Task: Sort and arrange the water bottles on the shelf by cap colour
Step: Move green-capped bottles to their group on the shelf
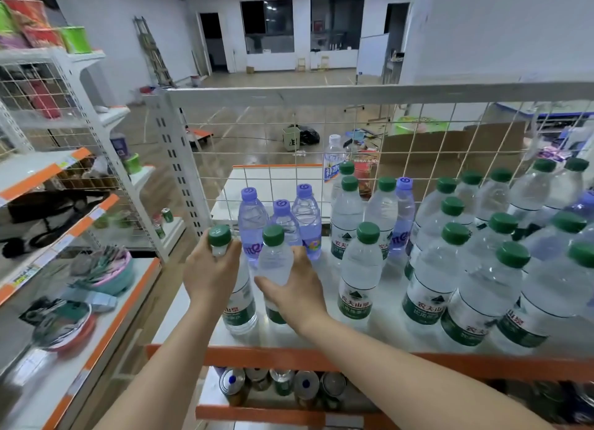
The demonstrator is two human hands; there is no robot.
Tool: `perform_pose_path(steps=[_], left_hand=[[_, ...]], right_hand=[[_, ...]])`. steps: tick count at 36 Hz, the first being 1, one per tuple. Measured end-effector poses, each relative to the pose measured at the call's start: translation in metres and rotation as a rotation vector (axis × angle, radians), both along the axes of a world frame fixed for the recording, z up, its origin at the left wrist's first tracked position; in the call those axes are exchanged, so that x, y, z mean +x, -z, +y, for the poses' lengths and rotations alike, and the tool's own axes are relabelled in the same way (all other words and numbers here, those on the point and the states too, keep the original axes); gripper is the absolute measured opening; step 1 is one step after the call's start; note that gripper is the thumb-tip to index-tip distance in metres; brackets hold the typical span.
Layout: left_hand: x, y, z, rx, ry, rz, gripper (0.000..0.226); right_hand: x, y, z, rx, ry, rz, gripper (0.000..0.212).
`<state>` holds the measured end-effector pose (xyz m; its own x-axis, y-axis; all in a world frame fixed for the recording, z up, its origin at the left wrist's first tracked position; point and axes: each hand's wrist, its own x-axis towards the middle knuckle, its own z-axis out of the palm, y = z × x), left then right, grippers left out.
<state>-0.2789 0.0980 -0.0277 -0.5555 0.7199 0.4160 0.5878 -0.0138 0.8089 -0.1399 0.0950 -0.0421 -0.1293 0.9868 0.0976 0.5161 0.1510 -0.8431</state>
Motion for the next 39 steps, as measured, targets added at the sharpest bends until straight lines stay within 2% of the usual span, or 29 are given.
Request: perform_pose_path(steps=[12,18,24,28,31,34,39], left_hand=[[-0.032,0.002,0.005,-0.007,0.030,0.007,0.035],[-0.026,0.000,-0.002,-0.020,0.048,-0.001,0.018],[-0.037,-0.013,-0.005,0.055,0.099,0.008,0.038],[-0.043,-0.040,0.007,0.073,0.198,-0.140,0.031],[-0.045,-0.067,0.020,0.104,0.282,-0.455,0.036],[-0.055,-0.084,0.032,-0.048,0.314,-0.540,0.039],[-0.085,-0.084,0.051,-0.405,0.336,-0.427,0.035]], right_hand=[[-0.018,0.002,0.003,-0.019,-0.017,0.033,0.064],[-0.007,0.008,0.000,-0.013,-0.073,0.095,0.074],[0.006,0.011,0.001,0.018,-0.065,0.302,0.068],[0.010,0.002,0.016,0.038,0.043,0.357,0.043],[0.014,0.000,0.031,0.041,0.074,0.338,0.036],[0.016,0.002,0.042,0.050,0.085,0.292,0.040],[0.014,0.004,0.058,0.040,0.077,0.225,0.051]])
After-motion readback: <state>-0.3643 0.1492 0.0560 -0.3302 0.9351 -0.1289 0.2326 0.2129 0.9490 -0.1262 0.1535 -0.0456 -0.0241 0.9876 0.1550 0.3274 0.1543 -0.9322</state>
